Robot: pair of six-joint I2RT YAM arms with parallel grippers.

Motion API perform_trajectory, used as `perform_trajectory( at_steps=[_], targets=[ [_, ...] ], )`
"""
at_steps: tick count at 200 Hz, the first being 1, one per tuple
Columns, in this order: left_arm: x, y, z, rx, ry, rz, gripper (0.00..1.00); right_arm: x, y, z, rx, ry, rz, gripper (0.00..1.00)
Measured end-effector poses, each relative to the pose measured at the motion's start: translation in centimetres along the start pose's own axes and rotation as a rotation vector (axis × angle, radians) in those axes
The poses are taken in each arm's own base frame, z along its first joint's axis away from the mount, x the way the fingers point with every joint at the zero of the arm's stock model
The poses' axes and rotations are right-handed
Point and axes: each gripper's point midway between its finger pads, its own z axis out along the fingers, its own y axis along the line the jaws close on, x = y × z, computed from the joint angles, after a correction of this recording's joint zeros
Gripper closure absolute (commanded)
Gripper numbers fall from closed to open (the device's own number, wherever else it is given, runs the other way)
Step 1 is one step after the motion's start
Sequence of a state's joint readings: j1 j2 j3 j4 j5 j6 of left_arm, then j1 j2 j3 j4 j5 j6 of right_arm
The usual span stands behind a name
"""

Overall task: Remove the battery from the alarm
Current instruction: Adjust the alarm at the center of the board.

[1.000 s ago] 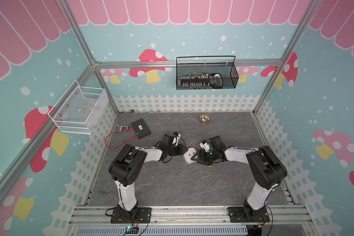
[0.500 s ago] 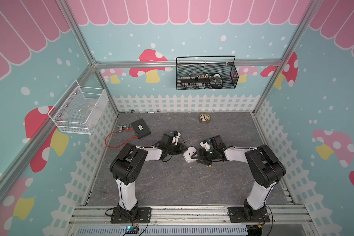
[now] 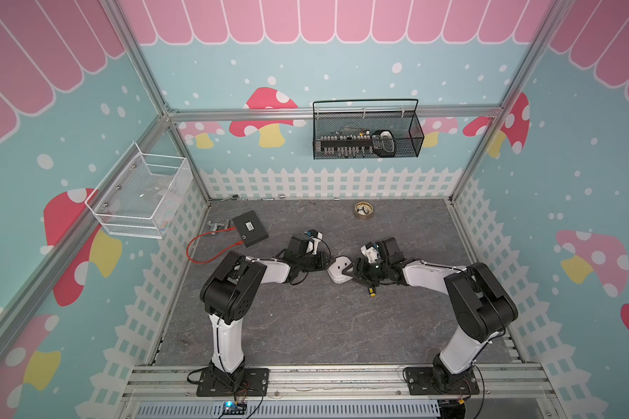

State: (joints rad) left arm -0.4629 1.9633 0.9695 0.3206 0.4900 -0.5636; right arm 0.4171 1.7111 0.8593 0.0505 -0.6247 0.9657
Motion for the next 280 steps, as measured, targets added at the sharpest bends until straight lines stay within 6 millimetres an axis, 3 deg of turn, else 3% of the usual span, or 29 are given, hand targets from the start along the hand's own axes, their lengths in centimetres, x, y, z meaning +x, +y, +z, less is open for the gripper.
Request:
perform_trajectory(
  at_steps=[47, 65, 111, 178, 212, 250, 280],
  targets=[
    [-0.5, 0.5, 0.0, -0.019, -0.023, 0.003, 0.7, -0.8, 1.3, -0.6, -0.023, -0.026, -0.034, 0.36],
    [1.8, 1.5, 0.6, -0.037, 0.037, -0.006, 0.71, -1.8, 2.7, -0.8, -0.051, -0.049, -0.069, 0.36],
    [2.2, 0.8, 0.8, -0.021, 0.053, 0.012, 0.71, -4.4, 5.6, -0.6, -0.1, -0.094, -0.132, 0.36],
    [2.3, 0.8, 0.8, -0.022, 0.053, 0.014, 0.71, -3.7, 3.9, 0.5, -0.023, -0.068, -0.13, 0.34],
    [2.4, 0.7, 0.7, -0.015, 0.051, 0.017, 0.71, -4.0, 3.1, -1.3, 0.015, -0.095, -0.133, 0.34],
    [4.0, 0.7, -0.9, -0.02, 0.064, -0.005, 0.7, -6.1, 2.4, -3.6, 0.096, -0.129, -0.173, 0.37],
    [7.5, 0.1, -4.1, -0.046, 0.12, -0.06, 0.65, -10.3, 2.9, -5.1, 0.139, -0.164, -0.243, 0.4]
  ],
)
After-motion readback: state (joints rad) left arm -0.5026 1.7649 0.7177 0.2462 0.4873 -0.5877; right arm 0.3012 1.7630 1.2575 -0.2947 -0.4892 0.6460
